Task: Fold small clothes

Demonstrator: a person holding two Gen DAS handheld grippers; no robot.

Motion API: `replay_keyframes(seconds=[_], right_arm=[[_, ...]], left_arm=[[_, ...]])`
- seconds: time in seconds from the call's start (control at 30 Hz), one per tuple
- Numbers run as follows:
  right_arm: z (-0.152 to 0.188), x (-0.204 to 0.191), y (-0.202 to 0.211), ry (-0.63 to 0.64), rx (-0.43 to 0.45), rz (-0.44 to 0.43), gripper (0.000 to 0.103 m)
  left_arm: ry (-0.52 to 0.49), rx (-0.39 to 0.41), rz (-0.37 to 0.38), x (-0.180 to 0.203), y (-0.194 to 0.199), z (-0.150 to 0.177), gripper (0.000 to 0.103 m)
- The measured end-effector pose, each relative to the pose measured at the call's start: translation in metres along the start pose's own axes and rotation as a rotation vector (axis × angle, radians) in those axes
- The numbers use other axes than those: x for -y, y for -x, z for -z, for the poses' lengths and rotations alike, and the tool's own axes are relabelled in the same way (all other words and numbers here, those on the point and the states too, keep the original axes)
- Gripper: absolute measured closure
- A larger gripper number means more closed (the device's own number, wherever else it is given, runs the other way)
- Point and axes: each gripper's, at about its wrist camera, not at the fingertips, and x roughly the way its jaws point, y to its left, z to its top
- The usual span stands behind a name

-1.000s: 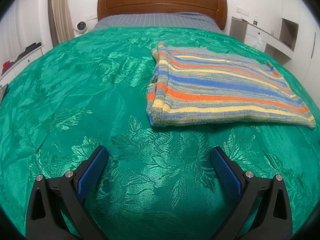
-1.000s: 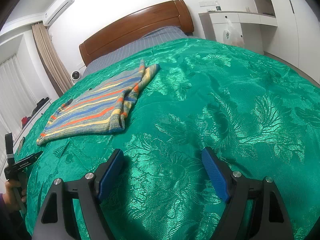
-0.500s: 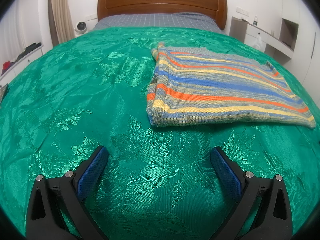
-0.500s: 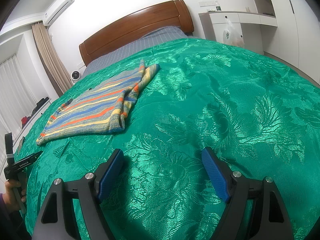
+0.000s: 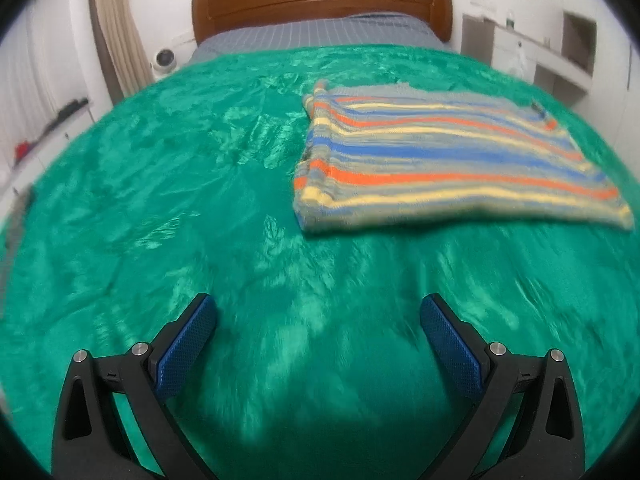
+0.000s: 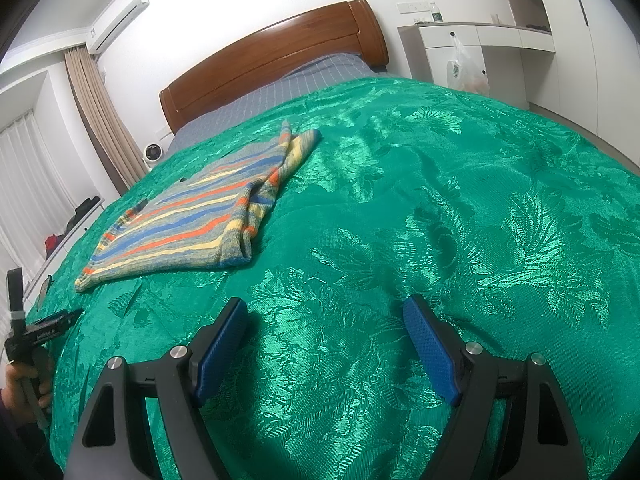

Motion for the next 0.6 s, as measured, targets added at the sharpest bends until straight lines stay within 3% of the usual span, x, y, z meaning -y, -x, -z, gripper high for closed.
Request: replay_keyframes(seconds=[0.13,0.2,0.33,0.4,0.5,0.57,0.6], right_arm=[[-0.001,0.002,0.002,-0.009,0.001,-0.01,0.023],[-0.002,0.002,0.002,-0.011,-0.006,-0.015,0.022],[-0.011,0.011,0.018,-0.093,-0.017,-0.053,0.022],[-0.011,0.024,0.04,-0.18,0.036,-0.072,0.022],[-0.014,0.037,0.056,-0.234,0.054,-0.081,0.022],[-0.024,0.042,0.059,-0.224,0.038,-0.115,0.022],[-0.031,0.042,0.056,-0.208,0.014,-0.139,0.022]], left_arm=[[-0.117,0.052,0.096,0.048,0.039,-0.005,0.002],[-0.239,0.092,0.147,0.091,0.053,-0.018,0.002],[-0.416,0.11,0.286,0.174,0.054,-0.04,0.002],[-0.508,0.077,0.345,0.221,0.038,-0.048,0.008],[-0.623,0.039,0.324,0.276,0.011,-0.051,0.012],[-0.663,0.044,0.259,0.305,-0.007,-0.054,0.013],[-0.656,0.055,0.237,0.312,-0.012,-0.058,0.021]])
